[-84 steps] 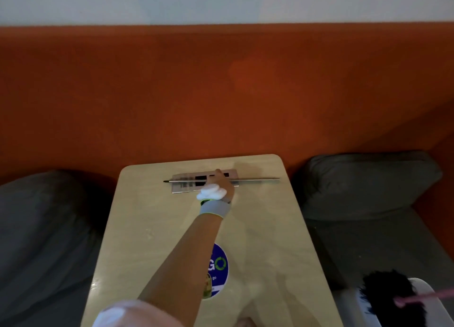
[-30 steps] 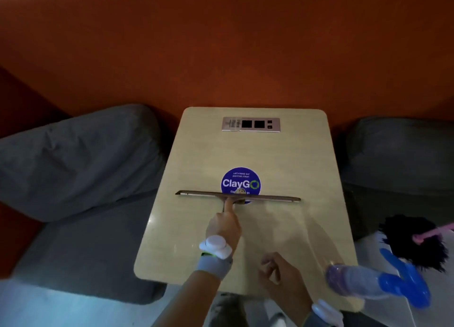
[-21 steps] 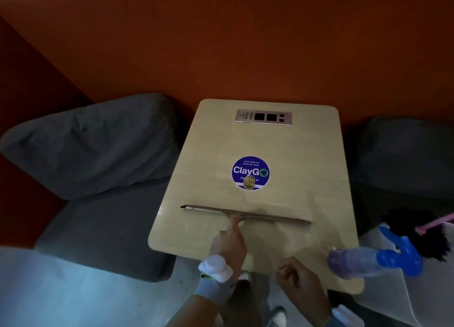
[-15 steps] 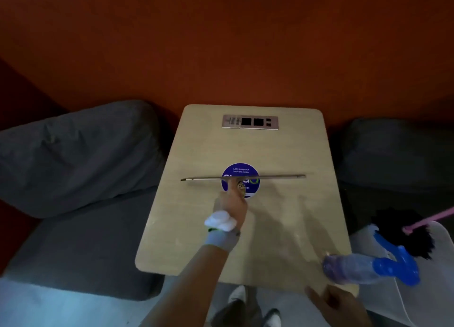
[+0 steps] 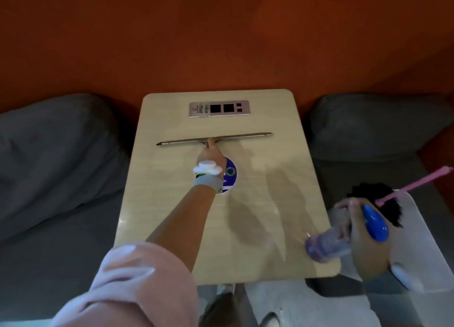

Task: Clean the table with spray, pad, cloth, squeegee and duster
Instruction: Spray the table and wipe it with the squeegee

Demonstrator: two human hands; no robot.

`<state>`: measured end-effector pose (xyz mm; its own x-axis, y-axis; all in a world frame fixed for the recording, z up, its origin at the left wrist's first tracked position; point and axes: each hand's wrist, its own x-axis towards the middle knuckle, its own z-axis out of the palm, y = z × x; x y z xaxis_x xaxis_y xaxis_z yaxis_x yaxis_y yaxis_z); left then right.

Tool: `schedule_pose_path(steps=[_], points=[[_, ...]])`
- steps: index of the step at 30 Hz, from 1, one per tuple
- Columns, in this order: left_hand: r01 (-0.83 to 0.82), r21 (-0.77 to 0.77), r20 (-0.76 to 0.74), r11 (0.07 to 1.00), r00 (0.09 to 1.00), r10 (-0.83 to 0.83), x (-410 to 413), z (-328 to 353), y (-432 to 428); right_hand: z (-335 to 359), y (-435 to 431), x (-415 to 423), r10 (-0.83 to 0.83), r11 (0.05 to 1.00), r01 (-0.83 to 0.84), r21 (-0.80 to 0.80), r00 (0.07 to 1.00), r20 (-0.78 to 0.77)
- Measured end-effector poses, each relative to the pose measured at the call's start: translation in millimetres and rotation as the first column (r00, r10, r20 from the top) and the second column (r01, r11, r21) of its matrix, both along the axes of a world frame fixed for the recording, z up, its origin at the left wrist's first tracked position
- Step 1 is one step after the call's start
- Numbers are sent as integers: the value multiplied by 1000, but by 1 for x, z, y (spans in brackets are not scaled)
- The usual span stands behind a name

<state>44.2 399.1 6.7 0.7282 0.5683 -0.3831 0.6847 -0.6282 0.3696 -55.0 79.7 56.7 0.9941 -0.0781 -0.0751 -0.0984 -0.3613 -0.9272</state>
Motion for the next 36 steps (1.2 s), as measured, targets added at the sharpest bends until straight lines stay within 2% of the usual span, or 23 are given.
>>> schedule_pose_path(steps=[4, 6, 9, 12, 15, 18, 21, 25, 28, 30, 32, 36], points=[[28, -34, -66, 999, 997, -30, -53, 1, -56, 29, 4, -9, -51, 987, 47, 152, 998, 27], [66, -24, -27, 998, 997, -67, -83, 1, -83, 28, -5, -19, -37, 988, 23, 150, 995, 89], [126, 37, -24, 991, 992, -125, -129, 5, -115, 22, -16, -25, -44, 993, 33, 111, 994, 96], [178, -17, -26, 984, 984, -179, -180, 9, -143, 22, -32, -39, -49, 993, 36, 108, 993, 112], [185, 1, -63, 983, 981, -184, -234, 15, -168, 18, -48, -57, -24, 994, 14, 106, 995, 96], [181, -14, -31, 983, 983, -182, -262, 27, -176, 16, -62, -70, -5, 989, 8, 146, 1000, -23], [144, 46, 52, 988, 988, -147, -244, 40, -166, 17, -64, -70, 19, 980, 5, 200, 993, -118], [114, 102, 181, 988, 975, -132, -145, 29, -141, 25, -52, -57, -9, 974, 39, 223, 991, -136], [159, 97, 84, 983, 982, -167, -63, 30, -142, 28, -34, -38, -24, 977, 47, 208, 993, -113], [150, 91, 1, 984, 989, -151, -23, 38, -150, 31, -23, -28, -74, 966, 81, 244, 997, -36], [150, 91, -31, 984, 988, -148, 1, 42, -155, 39, -16, -23, -105, 968, 93, 234, 994, 41], [234, 83, -76, 969, 971, -228, 13, 33, -155, 48, -15, -17, -81, 978, 69, 197, 995, 51]])
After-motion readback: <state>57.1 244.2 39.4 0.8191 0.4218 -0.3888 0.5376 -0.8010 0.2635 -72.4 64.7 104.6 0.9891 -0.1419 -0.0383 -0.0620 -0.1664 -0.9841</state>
